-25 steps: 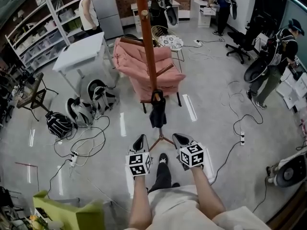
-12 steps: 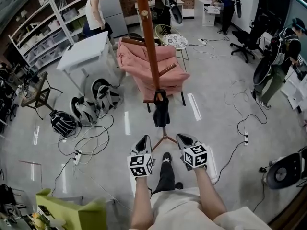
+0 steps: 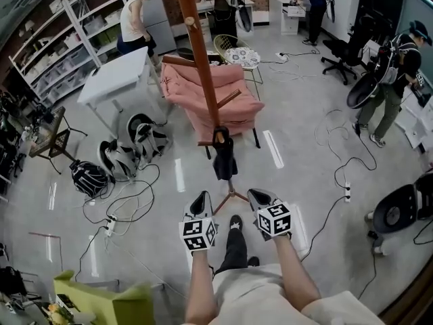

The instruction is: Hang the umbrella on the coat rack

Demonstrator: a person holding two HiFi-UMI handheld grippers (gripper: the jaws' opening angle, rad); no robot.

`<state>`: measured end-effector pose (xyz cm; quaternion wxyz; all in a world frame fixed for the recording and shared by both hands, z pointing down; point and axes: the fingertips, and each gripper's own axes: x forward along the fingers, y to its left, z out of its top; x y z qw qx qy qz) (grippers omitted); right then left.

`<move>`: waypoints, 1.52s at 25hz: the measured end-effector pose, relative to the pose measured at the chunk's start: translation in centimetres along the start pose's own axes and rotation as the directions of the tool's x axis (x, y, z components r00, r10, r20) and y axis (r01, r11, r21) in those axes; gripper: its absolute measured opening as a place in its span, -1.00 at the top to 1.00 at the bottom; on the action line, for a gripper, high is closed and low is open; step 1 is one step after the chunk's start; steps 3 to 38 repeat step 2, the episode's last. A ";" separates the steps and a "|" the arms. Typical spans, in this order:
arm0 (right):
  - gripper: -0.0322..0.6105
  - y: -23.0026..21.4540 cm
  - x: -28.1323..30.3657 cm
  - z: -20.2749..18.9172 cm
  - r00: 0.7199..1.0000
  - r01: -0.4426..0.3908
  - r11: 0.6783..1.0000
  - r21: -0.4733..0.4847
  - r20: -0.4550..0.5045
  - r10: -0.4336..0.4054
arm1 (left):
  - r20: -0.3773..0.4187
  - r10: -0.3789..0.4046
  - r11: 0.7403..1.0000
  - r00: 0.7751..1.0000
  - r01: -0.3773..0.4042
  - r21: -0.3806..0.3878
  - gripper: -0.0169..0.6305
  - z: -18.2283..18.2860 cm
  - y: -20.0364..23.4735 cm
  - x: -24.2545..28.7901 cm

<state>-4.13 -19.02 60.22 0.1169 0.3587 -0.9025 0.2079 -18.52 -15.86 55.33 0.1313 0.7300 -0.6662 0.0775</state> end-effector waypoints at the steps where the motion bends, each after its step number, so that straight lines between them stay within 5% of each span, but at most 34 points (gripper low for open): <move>1: 0.89 0.0 0.0 0.0 1.000 -0.001 1.000 -0.001 -0.002 0.001 | 0.002 -0.002 1.000 1.000 0.002 -0.007 0.93 0.0 0.0 0.0; 38: 0.89 0.0 0.0 0.0 1.000 -0.001 1.000 -0.003 -0.003 0.001 | 0.004 -0.003 1.000 1.000 0.003 -0.013 0.93 0.1 0.0 0.1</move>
